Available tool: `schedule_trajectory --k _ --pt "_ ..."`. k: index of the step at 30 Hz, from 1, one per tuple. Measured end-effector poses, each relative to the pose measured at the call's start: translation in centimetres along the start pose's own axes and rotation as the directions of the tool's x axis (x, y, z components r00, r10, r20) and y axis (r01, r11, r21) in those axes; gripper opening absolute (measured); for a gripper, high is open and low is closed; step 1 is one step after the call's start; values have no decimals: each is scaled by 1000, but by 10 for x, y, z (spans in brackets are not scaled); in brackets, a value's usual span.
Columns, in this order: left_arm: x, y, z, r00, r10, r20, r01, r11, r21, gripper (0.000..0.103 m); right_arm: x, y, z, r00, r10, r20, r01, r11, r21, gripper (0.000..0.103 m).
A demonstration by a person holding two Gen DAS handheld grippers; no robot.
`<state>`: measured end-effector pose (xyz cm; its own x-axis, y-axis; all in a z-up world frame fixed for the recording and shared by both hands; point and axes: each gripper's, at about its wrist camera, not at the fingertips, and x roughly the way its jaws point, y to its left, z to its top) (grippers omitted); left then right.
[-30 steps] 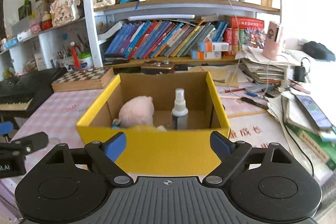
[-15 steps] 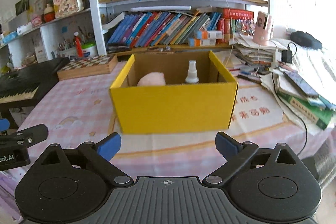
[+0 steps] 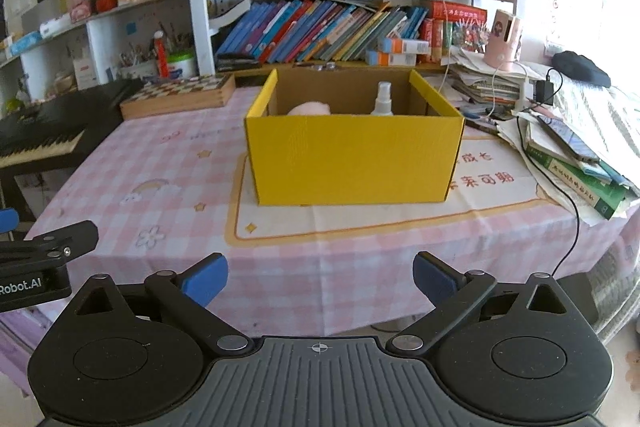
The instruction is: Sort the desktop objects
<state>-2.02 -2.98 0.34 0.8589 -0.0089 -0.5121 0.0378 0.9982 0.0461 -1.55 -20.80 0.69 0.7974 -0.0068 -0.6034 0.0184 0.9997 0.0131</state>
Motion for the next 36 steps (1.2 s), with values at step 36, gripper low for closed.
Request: schedule_trajectory --k 36 --pt "-7 9 -9 999 12 -33 -12 1000 8 103 -2 15 -10 999 11 -44 -12 1000 -2 101"
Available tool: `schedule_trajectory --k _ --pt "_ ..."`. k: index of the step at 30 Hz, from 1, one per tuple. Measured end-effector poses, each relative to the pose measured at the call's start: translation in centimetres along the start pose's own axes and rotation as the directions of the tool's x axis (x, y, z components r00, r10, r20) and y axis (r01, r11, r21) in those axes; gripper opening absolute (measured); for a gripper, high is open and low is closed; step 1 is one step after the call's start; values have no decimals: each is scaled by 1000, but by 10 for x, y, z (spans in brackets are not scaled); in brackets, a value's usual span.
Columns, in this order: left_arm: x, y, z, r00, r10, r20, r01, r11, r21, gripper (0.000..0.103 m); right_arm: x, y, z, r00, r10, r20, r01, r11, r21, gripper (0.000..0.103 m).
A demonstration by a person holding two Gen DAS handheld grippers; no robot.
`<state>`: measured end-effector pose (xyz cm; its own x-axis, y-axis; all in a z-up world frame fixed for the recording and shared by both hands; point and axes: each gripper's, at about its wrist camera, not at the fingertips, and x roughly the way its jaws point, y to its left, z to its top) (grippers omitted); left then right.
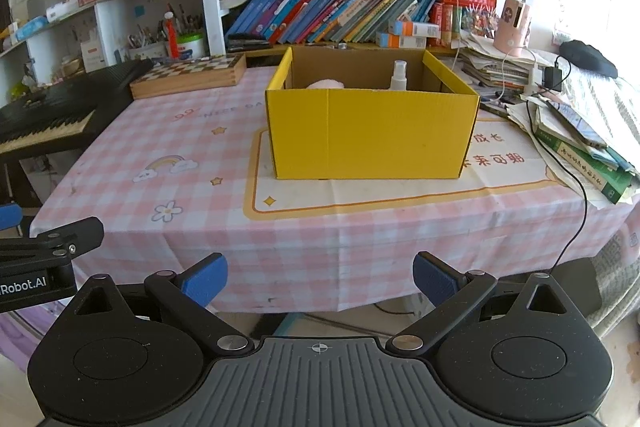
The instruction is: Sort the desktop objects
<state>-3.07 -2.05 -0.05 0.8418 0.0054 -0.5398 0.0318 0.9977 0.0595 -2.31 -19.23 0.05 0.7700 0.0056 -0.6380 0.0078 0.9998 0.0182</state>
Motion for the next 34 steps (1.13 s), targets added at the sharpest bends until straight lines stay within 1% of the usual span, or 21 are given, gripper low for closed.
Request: schedule_trajectory --k 22,28,34 --pt "1 -1 0 1000 -19 -2 19 1000 -9 103 2 -1 2 1000 4 -5 -4 1000 -1 101" --pt "1 -1 -1 1000 -15 0 15 1000 -21 103 2 0 2 1000 4 -5 -4 1000 -1 101" --pt "2 -1 -1 1000 -10 -3 10 1000 -12 103 3 1 1 1000 5 -6 -5 1000 -3 101"
